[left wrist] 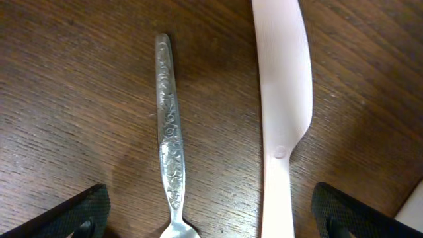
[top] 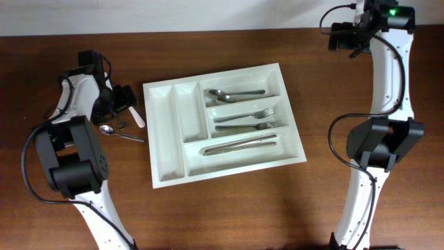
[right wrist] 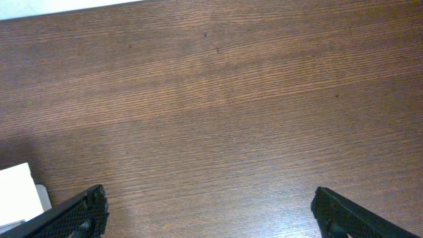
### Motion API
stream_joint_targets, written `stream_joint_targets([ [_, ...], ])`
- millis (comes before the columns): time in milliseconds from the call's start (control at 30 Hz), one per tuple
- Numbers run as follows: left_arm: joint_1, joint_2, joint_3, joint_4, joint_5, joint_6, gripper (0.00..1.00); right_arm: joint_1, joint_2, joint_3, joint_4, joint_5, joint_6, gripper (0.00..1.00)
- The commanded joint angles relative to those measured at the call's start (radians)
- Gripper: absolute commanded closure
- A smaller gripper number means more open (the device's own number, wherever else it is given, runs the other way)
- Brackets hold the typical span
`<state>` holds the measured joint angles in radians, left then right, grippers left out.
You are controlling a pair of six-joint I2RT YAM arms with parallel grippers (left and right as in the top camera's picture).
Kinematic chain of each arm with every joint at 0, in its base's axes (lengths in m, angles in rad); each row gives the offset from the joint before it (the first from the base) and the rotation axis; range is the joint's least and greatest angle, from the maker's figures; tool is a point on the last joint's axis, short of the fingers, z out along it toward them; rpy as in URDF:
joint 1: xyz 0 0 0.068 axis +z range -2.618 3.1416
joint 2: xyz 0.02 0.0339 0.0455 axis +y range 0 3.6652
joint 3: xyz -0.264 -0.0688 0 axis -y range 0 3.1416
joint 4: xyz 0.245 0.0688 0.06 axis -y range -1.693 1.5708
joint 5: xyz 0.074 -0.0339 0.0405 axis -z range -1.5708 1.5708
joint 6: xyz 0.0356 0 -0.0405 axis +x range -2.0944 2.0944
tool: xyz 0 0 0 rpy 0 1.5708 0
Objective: Pack container
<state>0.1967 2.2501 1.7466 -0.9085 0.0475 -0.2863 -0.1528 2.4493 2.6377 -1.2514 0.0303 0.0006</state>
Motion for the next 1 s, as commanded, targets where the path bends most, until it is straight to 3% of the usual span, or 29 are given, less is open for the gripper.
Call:
stream_joint_targets([
  [0,-0.004,0.01,0.005,0.002,-0.019,-0.02,0.0,0.002,-0.006,0.014,0.002,0.016,0.008,0.01],
  [100,-0.004,0.011,0.005,-0.002,-0.03,-0.02,0.04,0.002,-0.006,0.014,0.002,0.016,0.008,0.01],
  [500,0.005,0.011,0.005,-0.036,-0.082,-0.021,0.05,0.002,-0.006,0.014,0.002,0.016,0.008,0.01],
  [633,0.005,0.011,0.005,-0.056,-0.082,-0.021,0.18,0.002,-0.006,0.014,0.002,0.016,0.008,0.01],
  [967,0.005,0.011,0.005,-0.124,-0.082,-0.021,0.19,0.002,-0.006,0.014,0.002,0.016,0.008,0.01],
])
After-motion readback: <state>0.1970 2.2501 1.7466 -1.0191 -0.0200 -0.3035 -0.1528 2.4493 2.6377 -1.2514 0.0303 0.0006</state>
